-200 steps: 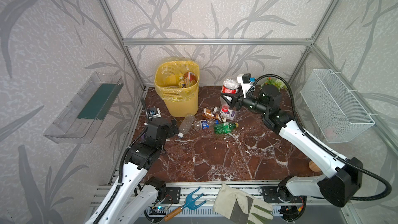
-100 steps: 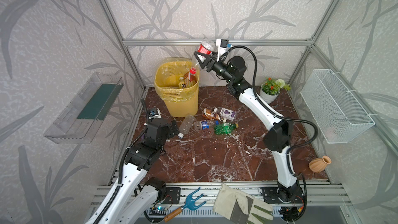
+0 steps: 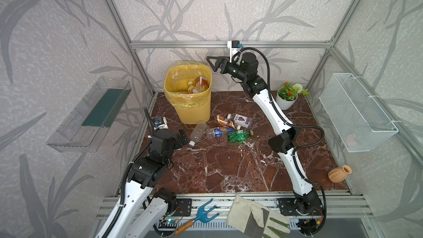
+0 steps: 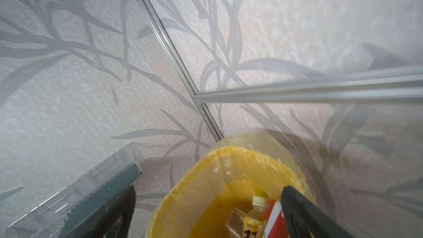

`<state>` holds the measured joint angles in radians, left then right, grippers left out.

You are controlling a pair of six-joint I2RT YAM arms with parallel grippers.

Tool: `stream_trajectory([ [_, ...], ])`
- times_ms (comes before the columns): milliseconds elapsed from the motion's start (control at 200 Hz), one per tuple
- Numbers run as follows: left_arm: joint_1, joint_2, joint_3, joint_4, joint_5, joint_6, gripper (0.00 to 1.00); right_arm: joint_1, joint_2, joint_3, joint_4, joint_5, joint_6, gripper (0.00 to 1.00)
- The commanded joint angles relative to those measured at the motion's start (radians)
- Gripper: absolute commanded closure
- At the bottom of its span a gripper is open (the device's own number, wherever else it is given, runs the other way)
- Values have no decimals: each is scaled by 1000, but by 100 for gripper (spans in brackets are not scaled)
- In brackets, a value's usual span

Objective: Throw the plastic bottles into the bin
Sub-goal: 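Draw the right gripper back while the left gripper reaches for the clear bottle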

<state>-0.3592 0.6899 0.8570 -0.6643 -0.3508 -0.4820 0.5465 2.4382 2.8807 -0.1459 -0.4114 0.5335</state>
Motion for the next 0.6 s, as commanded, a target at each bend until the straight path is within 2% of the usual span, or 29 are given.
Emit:
stream_trajectory([
  [0,-1,4,-6,-23,-27,-21,1,9,-146,-19,-43,-41,-78,1],
  [65,-1,4,-7,-23,-31,-20,1,8,-237,-158,-38,-54,-128,1],
  [120,-1,3,-8,-23,-36,-18,1,11,-348,-349,18,-55,-187,1],
  [210,0,2,-11,-24,-40,-17,1,19,-615,-848,320,65,-260,1],
  [260,-1,4,-13,-18,-37,-17,1,9,-739,-1049,450,115,-271,1],
  [450,-1,47,-19,7,-1,-10,1,-7,-1060,-1509,520,143,-410,1],
  [595,-1,94,-18,15,44,-16,1,-30,-1242,-1794,545,203,-453,1],
])
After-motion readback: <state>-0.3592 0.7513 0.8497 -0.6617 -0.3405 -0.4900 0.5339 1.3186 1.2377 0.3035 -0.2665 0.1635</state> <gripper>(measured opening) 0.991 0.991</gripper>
